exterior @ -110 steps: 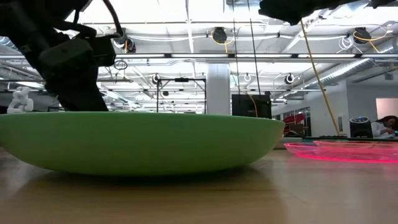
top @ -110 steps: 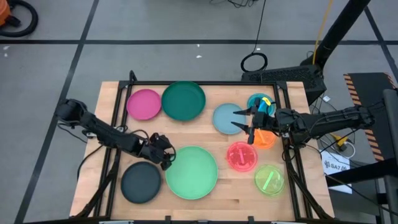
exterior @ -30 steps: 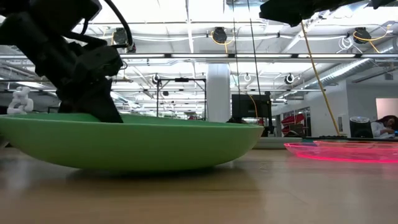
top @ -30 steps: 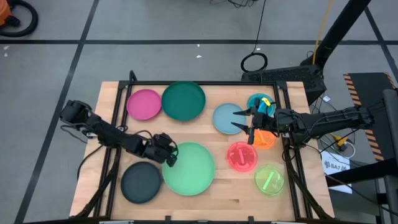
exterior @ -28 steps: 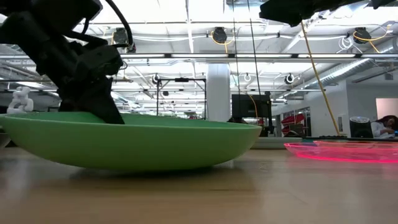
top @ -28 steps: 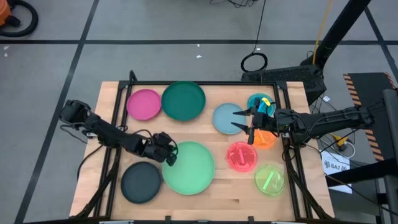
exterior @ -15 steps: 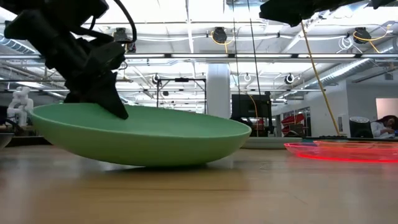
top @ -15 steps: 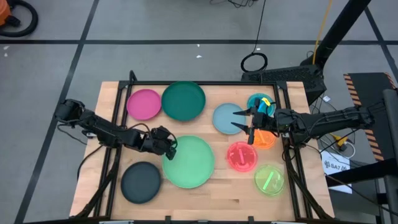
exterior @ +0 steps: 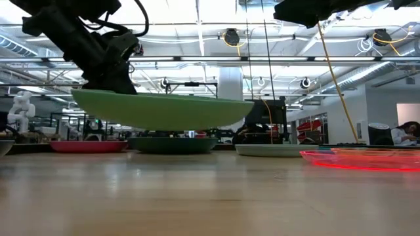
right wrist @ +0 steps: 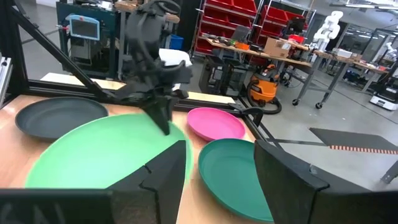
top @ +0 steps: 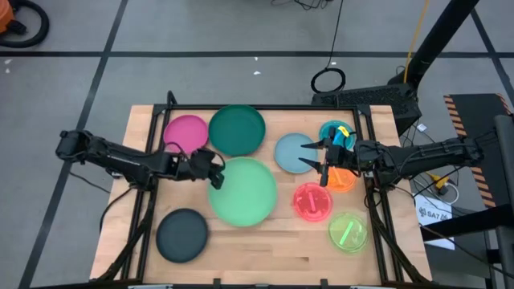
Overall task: Stack plastic plates
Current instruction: Stack the light green plate on the dark green plate
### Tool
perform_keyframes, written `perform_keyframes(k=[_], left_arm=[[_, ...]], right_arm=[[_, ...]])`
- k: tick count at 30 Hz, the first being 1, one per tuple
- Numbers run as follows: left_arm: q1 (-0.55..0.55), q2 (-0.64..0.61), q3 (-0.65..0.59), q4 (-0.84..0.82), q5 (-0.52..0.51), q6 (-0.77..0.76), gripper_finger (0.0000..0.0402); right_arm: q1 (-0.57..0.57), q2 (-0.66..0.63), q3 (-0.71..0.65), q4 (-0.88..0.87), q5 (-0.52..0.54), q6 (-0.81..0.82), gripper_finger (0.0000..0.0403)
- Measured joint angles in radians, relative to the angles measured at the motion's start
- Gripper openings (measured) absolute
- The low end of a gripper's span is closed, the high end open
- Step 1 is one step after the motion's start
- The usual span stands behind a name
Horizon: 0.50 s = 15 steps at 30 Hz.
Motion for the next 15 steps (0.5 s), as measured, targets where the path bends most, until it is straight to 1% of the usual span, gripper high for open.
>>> perform_keyframes(k=[5,9,11,15], left_arm=[[0.124,-0.057,0.000,-0.074,0.028,0.082,0.0011],[0.258,-0.073,0.005,-0.084,0.096,0.155,0.0011],[0.325,-0.073,0.030,-0.106,0.133,0.194,0.0011],[0.431,-0.070,0.132,-0.182,0.143,0.299,0.0011]], right_arm=[[0.000,0.000,0.000,0.001,0.001,0.000,0.0183],[0.000,0.000,0.000,0.008,0.001,-0.004,0.0183],[0.000,0.000,0.000,0.008,0.008,-0.004,0.0183],[0.000,0.000,0.000,0.008,0.077,-0.004,0.0183]])
